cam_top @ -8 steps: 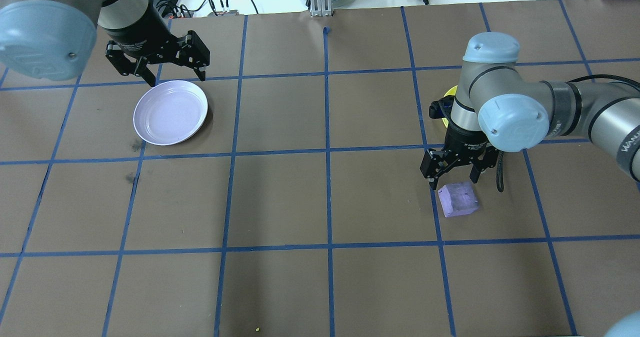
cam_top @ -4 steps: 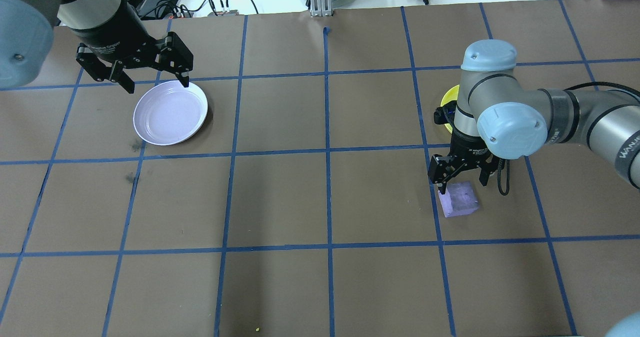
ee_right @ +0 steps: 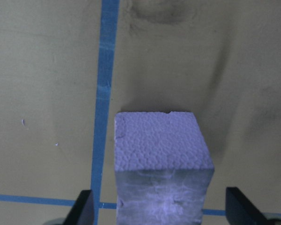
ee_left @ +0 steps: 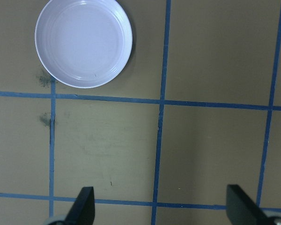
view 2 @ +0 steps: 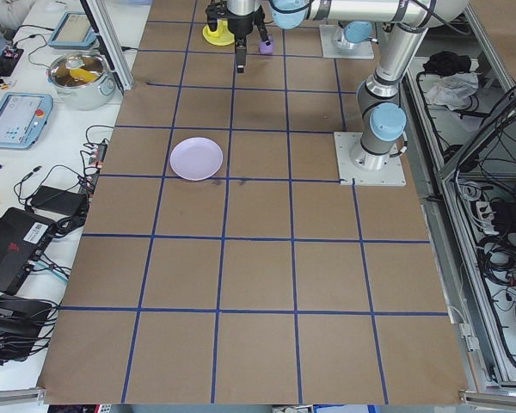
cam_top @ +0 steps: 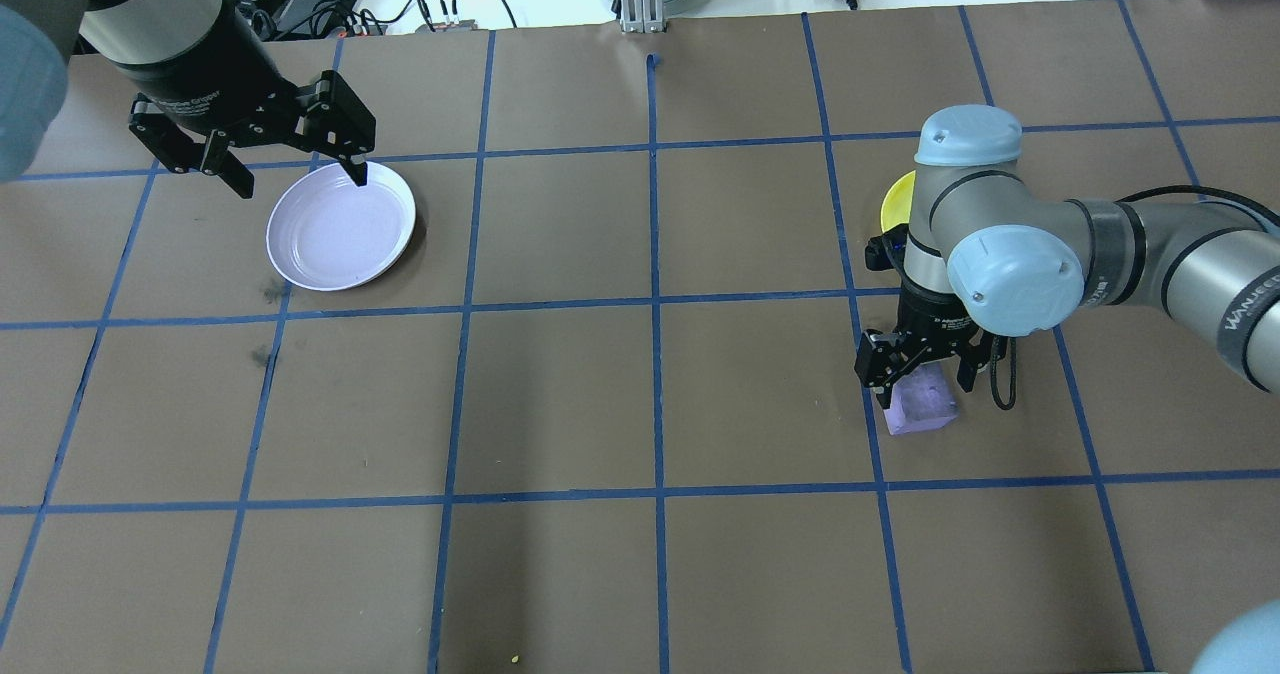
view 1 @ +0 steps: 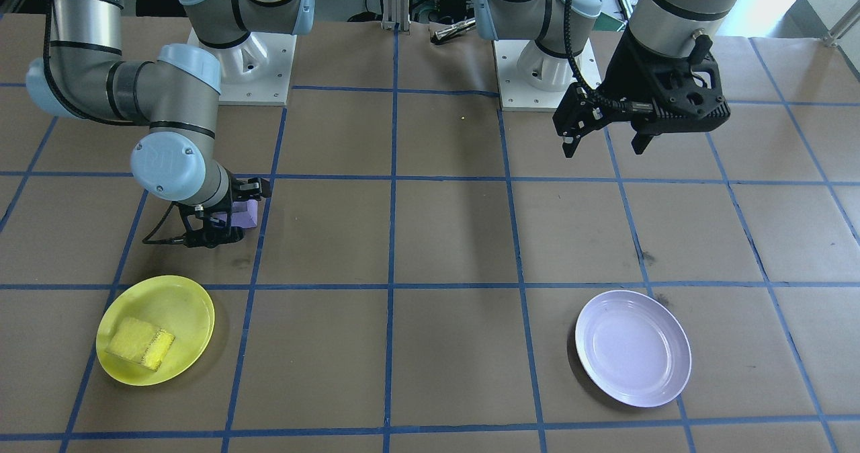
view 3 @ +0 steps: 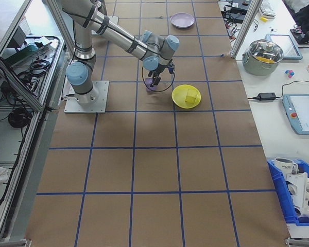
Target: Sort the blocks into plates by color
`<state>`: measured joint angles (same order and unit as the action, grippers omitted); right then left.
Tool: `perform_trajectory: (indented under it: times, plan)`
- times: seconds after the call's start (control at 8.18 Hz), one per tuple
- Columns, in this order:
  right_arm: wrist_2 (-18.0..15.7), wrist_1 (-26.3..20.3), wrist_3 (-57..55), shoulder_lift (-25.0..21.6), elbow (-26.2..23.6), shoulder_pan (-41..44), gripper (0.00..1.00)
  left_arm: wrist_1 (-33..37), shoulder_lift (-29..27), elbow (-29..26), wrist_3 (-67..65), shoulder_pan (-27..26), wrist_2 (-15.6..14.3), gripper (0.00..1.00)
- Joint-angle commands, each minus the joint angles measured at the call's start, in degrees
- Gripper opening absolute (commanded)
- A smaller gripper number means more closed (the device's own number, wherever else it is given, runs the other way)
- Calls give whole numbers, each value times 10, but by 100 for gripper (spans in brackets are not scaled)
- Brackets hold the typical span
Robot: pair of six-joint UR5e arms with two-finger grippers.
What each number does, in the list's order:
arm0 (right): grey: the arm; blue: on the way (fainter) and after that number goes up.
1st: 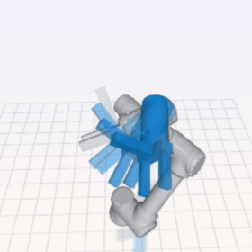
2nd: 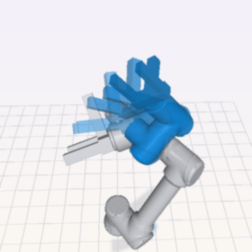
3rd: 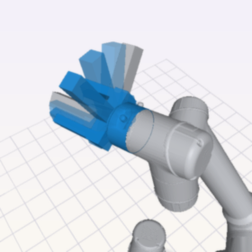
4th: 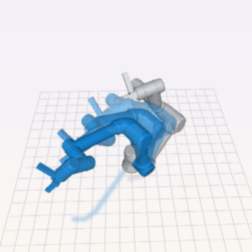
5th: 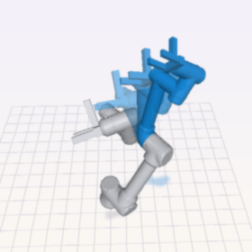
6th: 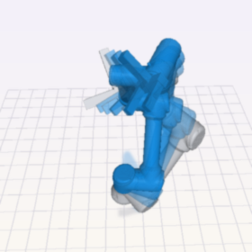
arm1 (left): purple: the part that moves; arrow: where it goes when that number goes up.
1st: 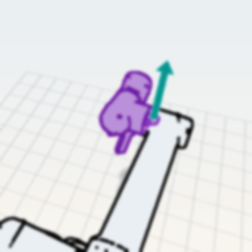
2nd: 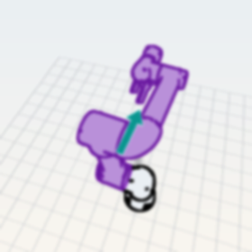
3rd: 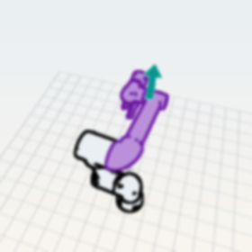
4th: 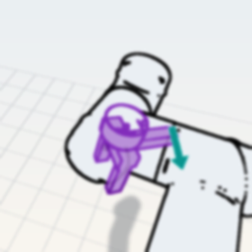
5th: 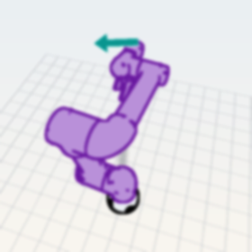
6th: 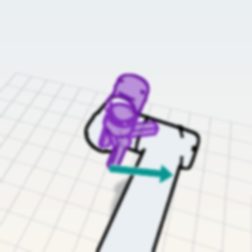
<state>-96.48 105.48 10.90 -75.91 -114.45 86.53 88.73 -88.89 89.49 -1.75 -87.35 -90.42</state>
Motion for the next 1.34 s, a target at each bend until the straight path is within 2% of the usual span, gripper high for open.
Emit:
perform_trajectory:
  times: [0.0, 0.12, 0.24, 0.37, 0.49, 0.61, 0.86, 0.98, 1.22]
  plan:
    - [-1, -3, -3, 2, -6, 0, 92, -3, 28, 9, 1, -1, 0, 100]
    - [0, -4, -4, 2, -9, 0, 91, -6, 38, 10, 5, 1, 3, 100]
    - [6, 2, -4, 6, -14, 0, 79, -7, 40, 13, 10, 0, 4, 100]
    - [8, 3, -4, 7, -11, 0, 42, -7, 42, 15, 11, 0, 4, 100]
    - [8, 0, -4, 7, -11, 0, 0, -7, 36, 11, 11, 2, 6, 100]
    - [8, 3, -4, 2, -7, -3, 0, -14, 33, 10, 10, 2, 2, 100]
    - [11, -26, -3, -27, 52, -4, 0, -12, 38, 15, 9, 2, 0, 100]
    - [41, -58, -4, -42, 85, -1, 0, -13, 37, 15, 10, 2, 2, 100]
    - [139, -84, -4, -46, 113, 7, 0, -10, 34, 5, 9, 2, 2, 100]
